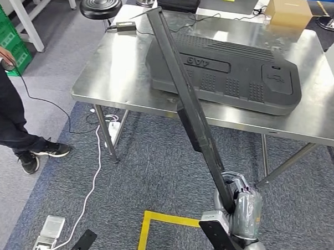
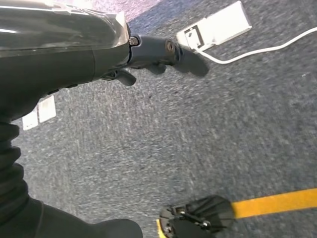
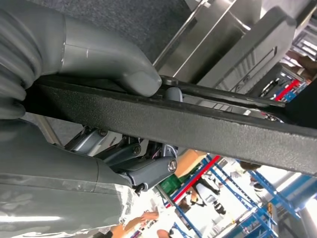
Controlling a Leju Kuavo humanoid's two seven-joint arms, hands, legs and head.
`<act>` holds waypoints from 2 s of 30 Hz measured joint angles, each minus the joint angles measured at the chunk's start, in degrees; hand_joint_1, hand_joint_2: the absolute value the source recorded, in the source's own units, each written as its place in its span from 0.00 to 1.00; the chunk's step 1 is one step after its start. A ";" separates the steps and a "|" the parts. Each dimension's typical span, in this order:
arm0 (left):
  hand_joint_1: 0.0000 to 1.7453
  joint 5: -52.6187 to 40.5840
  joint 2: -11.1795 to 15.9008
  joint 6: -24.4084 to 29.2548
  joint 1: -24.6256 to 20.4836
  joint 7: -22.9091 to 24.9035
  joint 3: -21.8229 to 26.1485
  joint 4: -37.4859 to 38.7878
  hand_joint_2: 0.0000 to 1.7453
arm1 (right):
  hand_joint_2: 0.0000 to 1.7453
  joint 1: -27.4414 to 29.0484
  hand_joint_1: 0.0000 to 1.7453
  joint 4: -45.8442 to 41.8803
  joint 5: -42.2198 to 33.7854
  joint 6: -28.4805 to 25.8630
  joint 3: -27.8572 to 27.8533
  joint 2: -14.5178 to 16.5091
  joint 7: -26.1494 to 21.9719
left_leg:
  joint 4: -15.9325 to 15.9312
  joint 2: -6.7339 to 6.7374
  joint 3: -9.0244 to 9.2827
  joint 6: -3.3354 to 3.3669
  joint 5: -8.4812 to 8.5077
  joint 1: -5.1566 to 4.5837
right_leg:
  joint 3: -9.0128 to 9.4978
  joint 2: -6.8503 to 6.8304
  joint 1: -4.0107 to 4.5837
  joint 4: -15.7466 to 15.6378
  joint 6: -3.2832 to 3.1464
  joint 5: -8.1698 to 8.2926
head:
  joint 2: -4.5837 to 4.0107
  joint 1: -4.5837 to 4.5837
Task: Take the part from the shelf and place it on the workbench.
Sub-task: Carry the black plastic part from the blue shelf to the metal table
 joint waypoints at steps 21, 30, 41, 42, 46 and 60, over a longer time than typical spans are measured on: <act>0.00 0.00 -0.25 0.06 -0.13 0.03 0.02 0.02 1.00 | 1.00 -0.11 1.00 -0.16 0.01 -0.02 0.01 0.00 0.01 | 3.16 1.15 -1.13 0.62 -3.32 -0.88 | 0.67 -1.90 0.71 -1.80 -1.82 0.79 | 0.00 -0.07; 0.00 -0.16 -0.09 -0.53 -0.04 -0.17 -0.01 0.02 1.00 | 1.00 -0.03 1.00 -0.04 -0.02 0.00 0.05 0.01 0.01 | -2.77 -0.40 1.25 -0.30 1.43 0.19 | 0.48 0.24 0.46 -0.42 -0.23 0.04 | 0.00 -0.18; 0.00 -0.53 -0.07 -1.09 -0.28 -0.52 -0.03 0.02 1.00 | 1.00 -0.08 1.00 0.19 0.83 0.00 0.00 -0.08 0.29 | -3.10 0.71 1.34 2.10 1.44 -0.32 | -5.90 -1.15 0.18 13.66 0.98 -5.29 | 0.00 0.11; 0.00 -0.62 -0.08 -1.15 -0.32 -0.61 -0.03 0.02 1.00 | 1.00 -0.15 1.00 0.21 1.19 0.00 -0.01 -0.09 0.39 | -3.12 0.72 1.45 2.10 1.40 -0.41 | -3.96 -1.25 0.32 9.45 0.55 -3.04 | 0.00 0.11; 0.00 -0.79 -0.13 -1.52 -0.41 -0.87 -0.08 0.02 1.00 | 1.00 -0.52 1.00 0.38 2.37 0.00 0.02 -0.10 0.48 | -3.22 0.80 1.26 1.57 1.36 -0.61 | 0.14 -1.69 1.13 0.11 -0.79 -0.14 | 0.01 -0.01; 0.00 -0.94 -0.09 -2.21 -0.59 -1.04 -0.27 0.02 1.00 | 1.00 -1.04 1.00 1.27 10.02 0.01 -0.12 1.51 -1.25 | -2.35 0.58 0.65 0.07 1.83 -0.20 | 0.77 -0.86 0.85 -0.65 -0.76 -0.05 | 0.00 -0.17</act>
